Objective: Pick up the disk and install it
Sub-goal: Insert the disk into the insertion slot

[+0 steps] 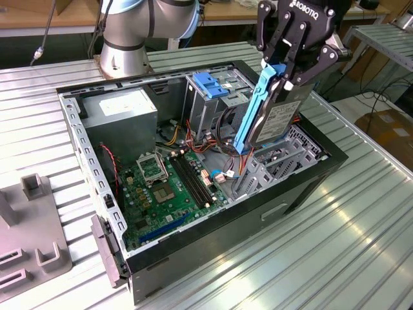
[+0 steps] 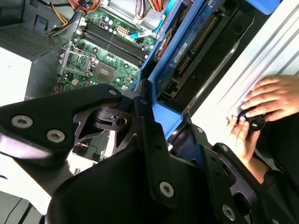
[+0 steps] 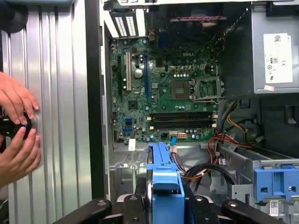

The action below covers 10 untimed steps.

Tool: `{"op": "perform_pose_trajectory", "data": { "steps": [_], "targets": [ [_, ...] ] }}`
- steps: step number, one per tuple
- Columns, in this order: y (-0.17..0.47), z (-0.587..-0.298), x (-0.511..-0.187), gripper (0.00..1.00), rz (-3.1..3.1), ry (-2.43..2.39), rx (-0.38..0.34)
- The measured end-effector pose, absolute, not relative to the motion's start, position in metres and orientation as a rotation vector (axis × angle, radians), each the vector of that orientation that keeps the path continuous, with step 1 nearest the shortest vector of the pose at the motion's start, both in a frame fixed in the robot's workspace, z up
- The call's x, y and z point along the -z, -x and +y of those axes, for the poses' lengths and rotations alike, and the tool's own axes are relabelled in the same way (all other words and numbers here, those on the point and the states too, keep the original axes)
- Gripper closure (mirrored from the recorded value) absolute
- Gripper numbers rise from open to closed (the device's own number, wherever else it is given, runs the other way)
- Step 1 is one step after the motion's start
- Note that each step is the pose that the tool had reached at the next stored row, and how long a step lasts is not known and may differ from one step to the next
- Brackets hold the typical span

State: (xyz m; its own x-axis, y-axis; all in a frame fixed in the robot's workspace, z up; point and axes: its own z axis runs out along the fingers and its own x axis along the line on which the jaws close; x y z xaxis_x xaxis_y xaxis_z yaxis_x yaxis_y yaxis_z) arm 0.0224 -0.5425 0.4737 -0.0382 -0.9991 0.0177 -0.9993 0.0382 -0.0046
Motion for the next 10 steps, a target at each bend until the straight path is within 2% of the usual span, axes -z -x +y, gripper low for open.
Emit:
{"op": "perform_pose_trajectory", "data": {
  "steps": [10],
  "targets": [
    [-0.049,-0.552,-0.469,0.63,-2.227,-2.202,-0.025]
  ]
}}
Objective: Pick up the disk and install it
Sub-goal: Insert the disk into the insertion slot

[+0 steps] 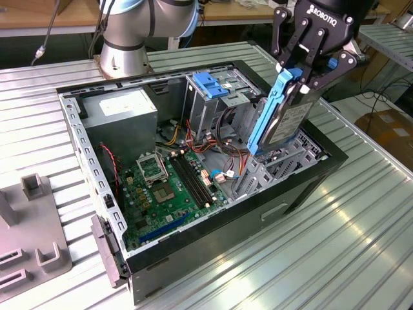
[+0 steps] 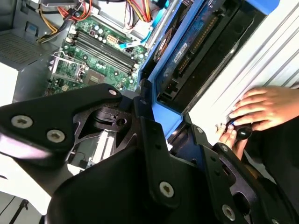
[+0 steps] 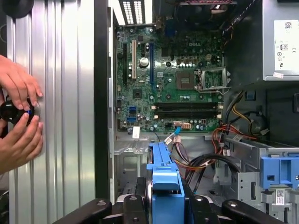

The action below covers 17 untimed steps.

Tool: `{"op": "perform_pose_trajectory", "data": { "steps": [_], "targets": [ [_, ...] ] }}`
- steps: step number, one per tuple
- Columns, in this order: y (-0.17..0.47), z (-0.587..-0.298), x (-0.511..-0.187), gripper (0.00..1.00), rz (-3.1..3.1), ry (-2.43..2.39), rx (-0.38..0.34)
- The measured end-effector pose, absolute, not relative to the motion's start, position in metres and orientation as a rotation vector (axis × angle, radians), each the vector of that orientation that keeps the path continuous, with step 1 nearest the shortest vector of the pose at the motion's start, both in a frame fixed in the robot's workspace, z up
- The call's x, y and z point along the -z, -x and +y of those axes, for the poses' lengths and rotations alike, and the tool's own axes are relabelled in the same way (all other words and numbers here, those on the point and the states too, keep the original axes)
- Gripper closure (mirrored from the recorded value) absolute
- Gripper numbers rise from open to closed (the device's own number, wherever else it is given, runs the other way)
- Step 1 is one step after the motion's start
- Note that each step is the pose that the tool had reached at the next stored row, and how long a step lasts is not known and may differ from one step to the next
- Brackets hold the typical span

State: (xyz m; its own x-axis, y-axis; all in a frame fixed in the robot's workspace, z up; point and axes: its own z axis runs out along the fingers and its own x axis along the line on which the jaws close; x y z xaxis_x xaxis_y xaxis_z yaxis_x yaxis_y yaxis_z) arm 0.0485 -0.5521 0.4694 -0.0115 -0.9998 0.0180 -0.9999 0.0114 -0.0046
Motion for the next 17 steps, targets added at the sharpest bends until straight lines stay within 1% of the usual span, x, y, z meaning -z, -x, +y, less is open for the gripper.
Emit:
{"op": "perform_pose_trajectory", "data": {
  "steps": [17],
  "targets": [
    [-0.066,-0.555,-0.46,0.63,-2.278,-2.152,-0.032]
  ]
}}
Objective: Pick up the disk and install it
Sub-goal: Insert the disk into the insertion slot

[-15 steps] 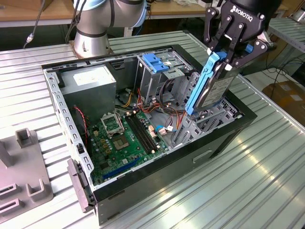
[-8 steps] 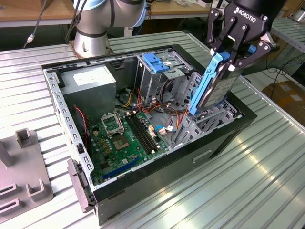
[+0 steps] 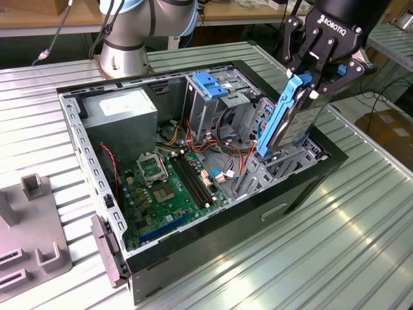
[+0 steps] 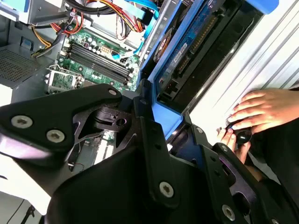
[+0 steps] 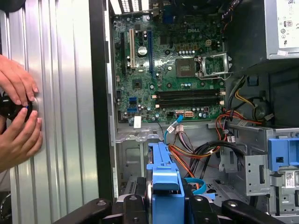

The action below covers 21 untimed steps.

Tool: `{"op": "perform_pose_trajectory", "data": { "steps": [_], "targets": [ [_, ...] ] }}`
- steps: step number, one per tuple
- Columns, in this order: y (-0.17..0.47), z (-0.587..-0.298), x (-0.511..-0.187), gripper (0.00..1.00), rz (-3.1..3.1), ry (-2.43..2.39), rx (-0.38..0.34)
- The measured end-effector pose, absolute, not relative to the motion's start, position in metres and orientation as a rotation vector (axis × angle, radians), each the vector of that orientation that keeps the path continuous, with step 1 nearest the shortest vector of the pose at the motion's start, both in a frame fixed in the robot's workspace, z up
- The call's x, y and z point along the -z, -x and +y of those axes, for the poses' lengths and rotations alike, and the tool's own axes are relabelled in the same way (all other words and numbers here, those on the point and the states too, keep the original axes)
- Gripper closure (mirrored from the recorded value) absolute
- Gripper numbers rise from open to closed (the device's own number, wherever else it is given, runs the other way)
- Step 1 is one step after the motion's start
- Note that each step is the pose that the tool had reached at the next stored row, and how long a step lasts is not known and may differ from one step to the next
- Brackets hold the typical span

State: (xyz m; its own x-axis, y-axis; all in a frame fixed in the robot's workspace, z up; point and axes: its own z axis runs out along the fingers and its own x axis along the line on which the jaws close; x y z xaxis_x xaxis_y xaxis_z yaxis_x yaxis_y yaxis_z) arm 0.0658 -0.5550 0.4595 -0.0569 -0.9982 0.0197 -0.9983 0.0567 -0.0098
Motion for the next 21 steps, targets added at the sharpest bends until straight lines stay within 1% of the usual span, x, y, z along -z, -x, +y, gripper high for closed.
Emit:
{"op": "perform_pose_trajectory", "data": {
  "steps": [21],
  "targets": [
    [-0.0658,-0.5566,-0.4511,0.63,-2.243,-2.187,-0.032]
  ]
}}
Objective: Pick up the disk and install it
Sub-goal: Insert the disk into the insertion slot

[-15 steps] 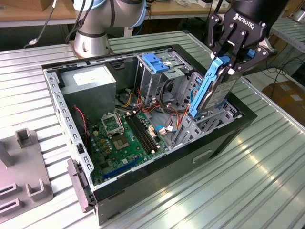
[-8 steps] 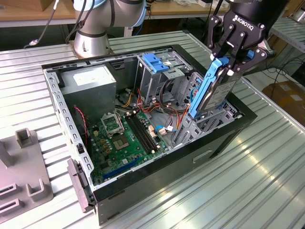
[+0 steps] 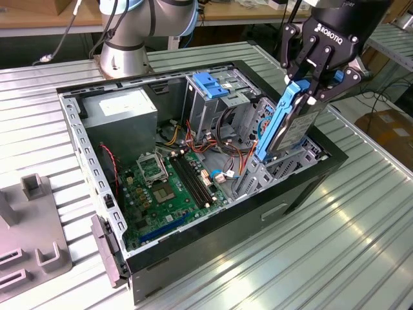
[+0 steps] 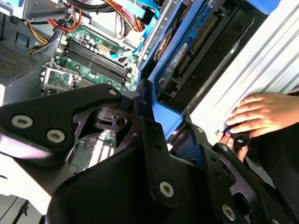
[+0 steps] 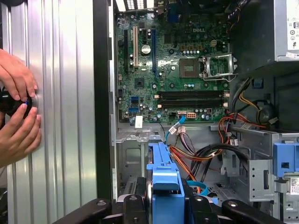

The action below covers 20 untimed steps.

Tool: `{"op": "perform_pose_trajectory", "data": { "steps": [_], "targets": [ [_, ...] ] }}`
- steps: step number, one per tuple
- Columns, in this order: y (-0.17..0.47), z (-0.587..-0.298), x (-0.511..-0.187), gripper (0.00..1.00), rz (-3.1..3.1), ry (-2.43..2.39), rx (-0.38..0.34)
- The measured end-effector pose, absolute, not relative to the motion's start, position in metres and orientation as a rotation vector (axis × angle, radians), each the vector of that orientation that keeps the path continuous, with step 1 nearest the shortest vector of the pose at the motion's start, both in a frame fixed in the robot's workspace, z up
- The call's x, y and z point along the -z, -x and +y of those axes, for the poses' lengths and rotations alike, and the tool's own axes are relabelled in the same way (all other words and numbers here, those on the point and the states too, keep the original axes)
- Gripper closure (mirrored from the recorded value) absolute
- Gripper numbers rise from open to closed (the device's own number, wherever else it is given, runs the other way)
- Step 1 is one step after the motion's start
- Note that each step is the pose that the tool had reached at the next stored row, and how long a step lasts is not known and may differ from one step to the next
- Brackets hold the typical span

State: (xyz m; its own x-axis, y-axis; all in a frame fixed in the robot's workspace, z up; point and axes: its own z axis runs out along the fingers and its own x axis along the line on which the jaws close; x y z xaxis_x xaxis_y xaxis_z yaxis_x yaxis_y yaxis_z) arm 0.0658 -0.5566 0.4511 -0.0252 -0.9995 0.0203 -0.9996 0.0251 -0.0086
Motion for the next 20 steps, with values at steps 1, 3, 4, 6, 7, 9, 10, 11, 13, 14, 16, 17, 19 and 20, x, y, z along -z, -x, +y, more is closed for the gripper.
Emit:
{"op": "perform_pose_trajectory", "data": {
  "steps": [1,3,4,6,7,9,10,11,13,14,16,17,19,20],
  "targets": [
    [-0.066,-0.557,-0.45,0.63,-2.243,-2.187,-0.032],
    [-0.066,-0.557,-0.45,0.63,-2.243,-2.187,-0.032],
    [-0.066,-0.557,-0.449,0.63,-2.243,-2.187,-0.032],
    [-0.066,-0.557,-0.448,0.63,-2.242,-2.188,-0.032],
    [-0.066,-0.557,-0.447,0.63,-2.242,-2.188,-0.032],
    [-0.066,-0.557,-0.445,0.63,-2.241,-2.189,-0.032],
    [-0.066,-0.557,-0.444,0.63,-2.241,-2.189,-0.032],
    [-0.066,-0.557,-0.443,0.63,-2.241,-2.189,-0.032],
    [-0.066,-0.557,-0.441,0.63,-2.241,-2.189,-0.032],
    [-0.066,-0.557,-0.44,0.63,-2.241,-2.189,-0.031],
    [-0.066,-0.557,-0.439,0.63,-2.24,-2.189,-0.031],
    [-0.066,-0.558,-0.438,0.63,-2.24,-2.189,-0.031],
    [-0.066,-0.558,-0.437,0.63,-2.24,-2.189,-0.031],
    [-0.066,-0.558,-0.437,0.63,-2.24,-2.189,-0.031]
  ]
}}
